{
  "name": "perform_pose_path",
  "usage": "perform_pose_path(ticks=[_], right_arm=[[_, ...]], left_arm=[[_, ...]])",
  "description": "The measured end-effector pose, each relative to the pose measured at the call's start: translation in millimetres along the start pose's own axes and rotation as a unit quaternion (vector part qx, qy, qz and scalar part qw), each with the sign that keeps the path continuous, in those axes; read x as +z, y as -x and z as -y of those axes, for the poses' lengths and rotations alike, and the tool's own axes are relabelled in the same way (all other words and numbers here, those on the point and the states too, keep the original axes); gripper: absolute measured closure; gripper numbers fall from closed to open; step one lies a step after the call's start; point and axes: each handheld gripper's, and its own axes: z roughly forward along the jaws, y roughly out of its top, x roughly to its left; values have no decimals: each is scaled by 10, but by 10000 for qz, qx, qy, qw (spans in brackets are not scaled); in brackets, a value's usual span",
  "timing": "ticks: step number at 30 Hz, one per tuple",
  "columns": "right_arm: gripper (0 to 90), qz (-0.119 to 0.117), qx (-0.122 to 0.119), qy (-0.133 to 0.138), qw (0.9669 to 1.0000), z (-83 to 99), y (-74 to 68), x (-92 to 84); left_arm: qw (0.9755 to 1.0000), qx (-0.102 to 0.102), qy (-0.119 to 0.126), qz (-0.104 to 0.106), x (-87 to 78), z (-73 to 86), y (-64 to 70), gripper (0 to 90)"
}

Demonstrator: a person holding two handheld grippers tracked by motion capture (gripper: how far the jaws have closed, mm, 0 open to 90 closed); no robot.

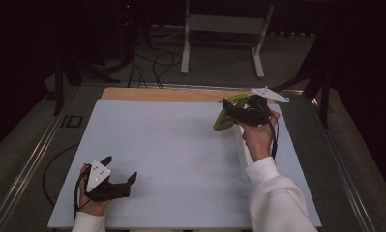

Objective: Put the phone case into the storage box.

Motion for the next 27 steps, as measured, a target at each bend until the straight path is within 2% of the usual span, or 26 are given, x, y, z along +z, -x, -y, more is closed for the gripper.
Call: perform_pose_path(ticks=[27], right_arm=[[158,319,109,53,9994,-103,188,-6]], left_arm=[[10000,2,-5,1,2,0,7,0]])
